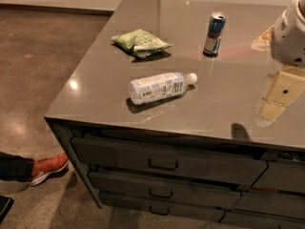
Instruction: Move redbull can near green jalapeno chip bag
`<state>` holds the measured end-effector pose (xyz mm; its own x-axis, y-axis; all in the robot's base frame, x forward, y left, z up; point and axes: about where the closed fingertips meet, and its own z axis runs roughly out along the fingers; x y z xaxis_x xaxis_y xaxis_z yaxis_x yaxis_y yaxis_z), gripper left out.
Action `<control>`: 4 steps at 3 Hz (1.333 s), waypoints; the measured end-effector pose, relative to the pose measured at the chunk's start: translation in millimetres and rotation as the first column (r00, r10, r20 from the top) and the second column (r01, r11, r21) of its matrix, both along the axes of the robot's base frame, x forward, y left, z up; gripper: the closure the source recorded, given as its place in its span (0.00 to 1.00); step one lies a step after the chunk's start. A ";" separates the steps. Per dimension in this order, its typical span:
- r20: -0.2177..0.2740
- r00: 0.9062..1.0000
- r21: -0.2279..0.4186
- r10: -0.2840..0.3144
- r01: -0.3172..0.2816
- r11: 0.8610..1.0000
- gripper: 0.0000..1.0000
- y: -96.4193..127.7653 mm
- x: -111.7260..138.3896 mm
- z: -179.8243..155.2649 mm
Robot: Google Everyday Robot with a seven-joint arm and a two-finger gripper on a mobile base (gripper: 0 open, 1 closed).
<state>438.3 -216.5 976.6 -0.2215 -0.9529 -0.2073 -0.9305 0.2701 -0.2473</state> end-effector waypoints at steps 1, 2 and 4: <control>0.000 1.000 0.000 0.000 0.000 1.000 0.00 0.0 0.0 0.0; 0.030 0.999 0.028 -0.044 0.044 0.999 0.00 3.9 13.7 1.0; 0.124 0.952 0.115 -0.279 0.266 0.957 0.00 12.6 74.0 -12.7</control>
Offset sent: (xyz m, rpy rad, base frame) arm 0.0442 0.0104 -0.0022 0.0857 -0.0764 -0.1395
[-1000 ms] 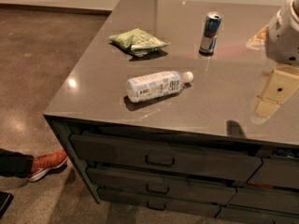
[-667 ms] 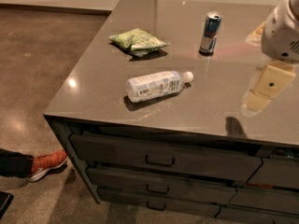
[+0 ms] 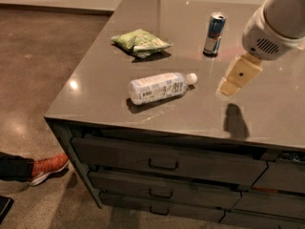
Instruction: Move redbull can near green jalapeno chip bag
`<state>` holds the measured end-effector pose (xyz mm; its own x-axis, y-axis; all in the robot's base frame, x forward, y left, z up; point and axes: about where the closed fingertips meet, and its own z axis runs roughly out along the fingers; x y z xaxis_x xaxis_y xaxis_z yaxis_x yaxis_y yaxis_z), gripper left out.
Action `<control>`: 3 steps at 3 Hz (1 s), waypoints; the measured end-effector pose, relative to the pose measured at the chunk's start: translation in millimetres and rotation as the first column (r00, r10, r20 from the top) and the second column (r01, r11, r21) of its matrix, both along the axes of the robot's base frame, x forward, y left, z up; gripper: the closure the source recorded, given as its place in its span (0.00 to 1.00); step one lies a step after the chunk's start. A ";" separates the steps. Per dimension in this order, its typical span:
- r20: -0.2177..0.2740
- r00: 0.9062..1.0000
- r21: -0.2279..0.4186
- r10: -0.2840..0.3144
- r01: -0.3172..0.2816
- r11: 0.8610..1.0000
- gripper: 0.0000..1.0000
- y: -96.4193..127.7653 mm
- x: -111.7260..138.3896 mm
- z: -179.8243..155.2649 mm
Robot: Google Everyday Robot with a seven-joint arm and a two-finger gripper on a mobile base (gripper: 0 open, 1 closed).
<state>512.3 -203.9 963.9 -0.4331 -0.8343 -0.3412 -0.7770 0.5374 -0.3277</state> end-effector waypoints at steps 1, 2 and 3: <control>0.022 0.995 0.036 -0.098 0.098 0.995 0.00 0.6 26.2 -4.5; 0.022 0.991 0.051 -0.129 0.128 0.990 0.00 0.9 29.0 -4.5; 0.022 0.991 0.051 -0.129 0.128 0.990 0.00 0.9 29.0 -4.5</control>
Offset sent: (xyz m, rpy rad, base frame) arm 0.0252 0.0006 -0.0043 0.0337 -0.0230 -0.0939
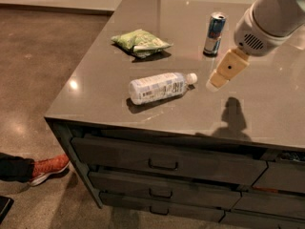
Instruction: Move redbull can near green jalapeno chip bag
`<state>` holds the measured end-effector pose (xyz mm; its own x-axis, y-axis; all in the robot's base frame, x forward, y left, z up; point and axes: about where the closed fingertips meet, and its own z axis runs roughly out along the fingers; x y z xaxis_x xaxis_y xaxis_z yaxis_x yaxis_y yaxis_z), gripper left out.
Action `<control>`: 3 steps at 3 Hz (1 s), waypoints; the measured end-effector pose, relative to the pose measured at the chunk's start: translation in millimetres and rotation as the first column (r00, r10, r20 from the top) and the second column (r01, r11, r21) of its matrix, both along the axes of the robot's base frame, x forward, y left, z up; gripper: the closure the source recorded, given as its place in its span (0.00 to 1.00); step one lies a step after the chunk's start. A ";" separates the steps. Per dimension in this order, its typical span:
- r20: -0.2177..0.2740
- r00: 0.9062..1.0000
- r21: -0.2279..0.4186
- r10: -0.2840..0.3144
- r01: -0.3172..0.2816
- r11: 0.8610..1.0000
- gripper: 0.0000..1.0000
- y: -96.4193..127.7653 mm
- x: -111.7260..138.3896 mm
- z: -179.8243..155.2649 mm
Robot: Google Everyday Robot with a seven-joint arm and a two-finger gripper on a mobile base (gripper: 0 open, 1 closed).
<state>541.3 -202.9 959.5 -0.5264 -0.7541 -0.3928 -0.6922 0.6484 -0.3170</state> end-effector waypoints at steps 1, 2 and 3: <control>-0.006 0.999 0.033 -0.045 0.045 0.998 0.00 -0.3 11.3 -1.5; -0.006 0.993 0.104 -0.115 0.115 0.988 0.00 0.2 43.6 -2.6; -0.003 0.987 0.157 -0.159 0.158 0.975 0.00 0.9 75.5 -3.5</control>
Offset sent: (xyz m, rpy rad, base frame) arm 0.0875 -0.0017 -0.0019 0.1980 -0.0098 -0.2043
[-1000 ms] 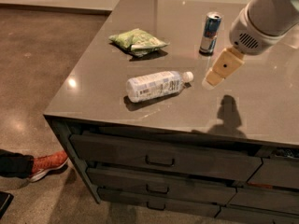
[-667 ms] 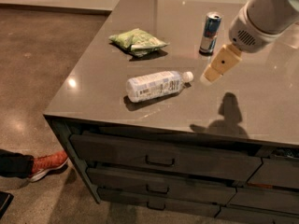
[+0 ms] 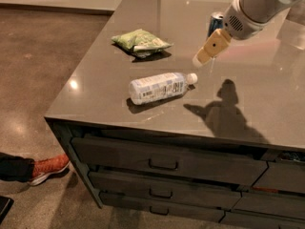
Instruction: Move redbull can near green jalapeno chip bag
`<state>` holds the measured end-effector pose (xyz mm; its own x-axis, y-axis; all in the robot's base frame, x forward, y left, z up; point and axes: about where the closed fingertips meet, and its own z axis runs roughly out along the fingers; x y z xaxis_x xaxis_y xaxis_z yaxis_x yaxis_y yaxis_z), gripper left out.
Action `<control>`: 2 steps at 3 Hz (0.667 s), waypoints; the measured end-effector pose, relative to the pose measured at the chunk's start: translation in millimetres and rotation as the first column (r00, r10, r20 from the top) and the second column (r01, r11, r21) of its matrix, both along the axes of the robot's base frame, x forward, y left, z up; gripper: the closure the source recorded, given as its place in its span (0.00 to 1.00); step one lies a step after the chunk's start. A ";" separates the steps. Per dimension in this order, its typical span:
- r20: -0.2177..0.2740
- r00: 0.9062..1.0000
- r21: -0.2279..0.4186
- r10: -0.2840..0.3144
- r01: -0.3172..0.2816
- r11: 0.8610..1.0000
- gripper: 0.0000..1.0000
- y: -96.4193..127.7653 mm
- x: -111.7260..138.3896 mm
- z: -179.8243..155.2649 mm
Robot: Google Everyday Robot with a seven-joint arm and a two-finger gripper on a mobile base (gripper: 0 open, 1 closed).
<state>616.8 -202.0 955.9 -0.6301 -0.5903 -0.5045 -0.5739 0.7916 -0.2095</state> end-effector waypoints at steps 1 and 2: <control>0.046 0.996 0.058 -0.070 0.068 0.996 0.00 -1.6 43.7 -4.1; 0.077 0.991 0.093 -0.109 0.101 0.990 0.00 -1.7 69.7 -6.9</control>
Offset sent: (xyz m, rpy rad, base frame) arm 0.1018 -0.0050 -0.0062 0.1328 -0.1315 -0.1558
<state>686.5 -203.7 949.1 -0.6405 -0.4735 -0.6046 -0.4706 0.8642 -0.1783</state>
